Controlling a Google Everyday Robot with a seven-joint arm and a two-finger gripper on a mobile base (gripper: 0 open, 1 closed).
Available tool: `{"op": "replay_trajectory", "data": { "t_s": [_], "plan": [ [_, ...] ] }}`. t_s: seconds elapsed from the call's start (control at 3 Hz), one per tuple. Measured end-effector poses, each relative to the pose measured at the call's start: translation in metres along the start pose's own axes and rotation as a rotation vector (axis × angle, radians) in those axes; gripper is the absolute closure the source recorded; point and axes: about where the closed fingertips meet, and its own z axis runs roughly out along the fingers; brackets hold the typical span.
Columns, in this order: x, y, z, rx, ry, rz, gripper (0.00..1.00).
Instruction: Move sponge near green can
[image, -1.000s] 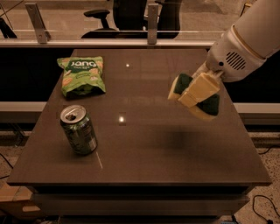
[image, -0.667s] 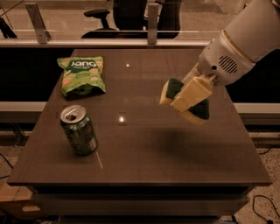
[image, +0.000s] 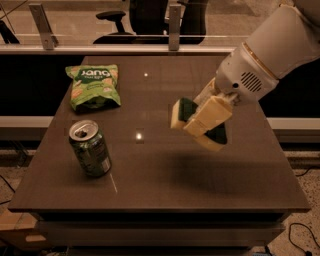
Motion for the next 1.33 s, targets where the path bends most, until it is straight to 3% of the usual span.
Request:
{"op": "replay_trajectory", "data": {
  "t_s": [0.67, 1.33],
  "plan": [
    [-0.008, 0.022, 0.020, 0.034, -0.050, 0.028, 1.00],
    [-0.011, 0.020, 0.044, 0.071, -0.094, 0.059, 1.00]
  ]
}}
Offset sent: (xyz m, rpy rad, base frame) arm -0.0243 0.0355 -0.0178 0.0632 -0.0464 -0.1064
